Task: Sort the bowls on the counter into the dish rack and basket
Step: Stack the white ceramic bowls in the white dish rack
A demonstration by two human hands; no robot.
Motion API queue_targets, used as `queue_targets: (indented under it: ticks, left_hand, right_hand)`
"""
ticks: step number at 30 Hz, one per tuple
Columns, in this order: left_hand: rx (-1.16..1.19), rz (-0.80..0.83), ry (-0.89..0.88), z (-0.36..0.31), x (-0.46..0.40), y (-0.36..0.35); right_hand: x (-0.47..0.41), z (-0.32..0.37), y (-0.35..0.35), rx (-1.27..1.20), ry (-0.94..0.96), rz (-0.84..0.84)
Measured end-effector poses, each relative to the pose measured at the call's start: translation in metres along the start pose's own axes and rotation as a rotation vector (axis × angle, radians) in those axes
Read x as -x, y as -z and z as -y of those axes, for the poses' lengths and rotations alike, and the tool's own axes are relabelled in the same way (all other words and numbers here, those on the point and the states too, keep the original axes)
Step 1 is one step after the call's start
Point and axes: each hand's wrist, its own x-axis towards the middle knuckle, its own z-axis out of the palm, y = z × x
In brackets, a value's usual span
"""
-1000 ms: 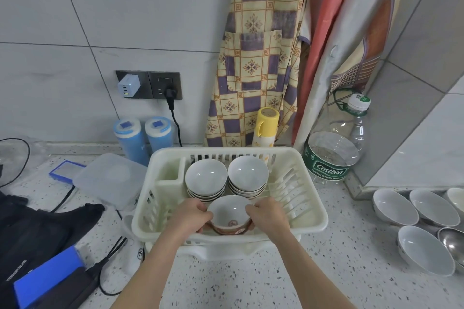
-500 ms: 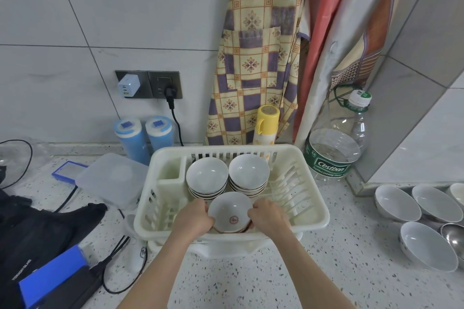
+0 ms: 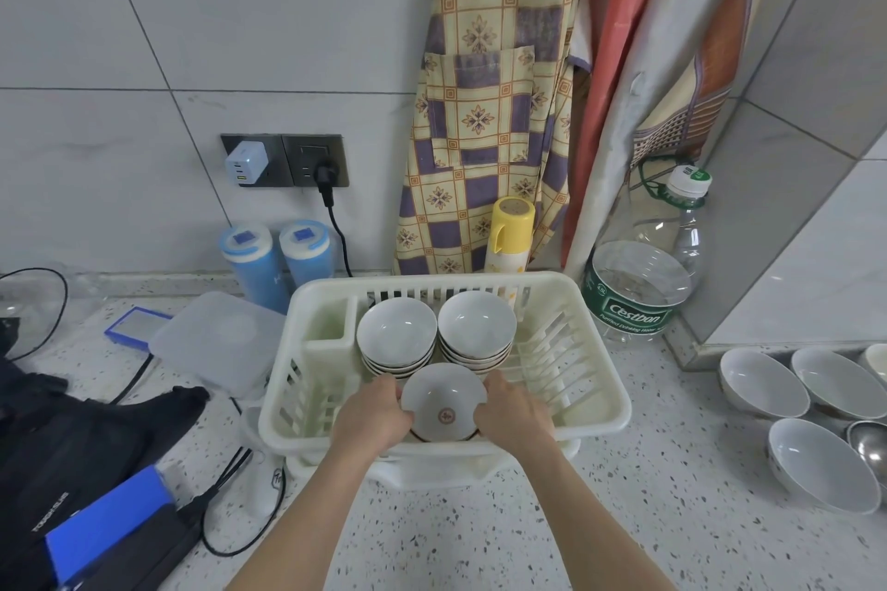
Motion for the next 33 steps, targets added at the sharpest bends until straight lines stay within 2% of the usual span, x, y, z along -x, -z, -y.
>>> queue_targets:
  ticks: [15,33]
  left_hand:
    - [-0.029,0.022,0.027,0.0022,-0.0046,-0.0024]
    - [0.073,0.027,0.037,0.0046,-0.0022,-0.001]
  right_hand:
    - [0.0008,-0.0003,0.0034,-0.047,0.024,0.02]
    - [0.0009,0.0017,0.0046,-0.091,-0.005,-0.022]
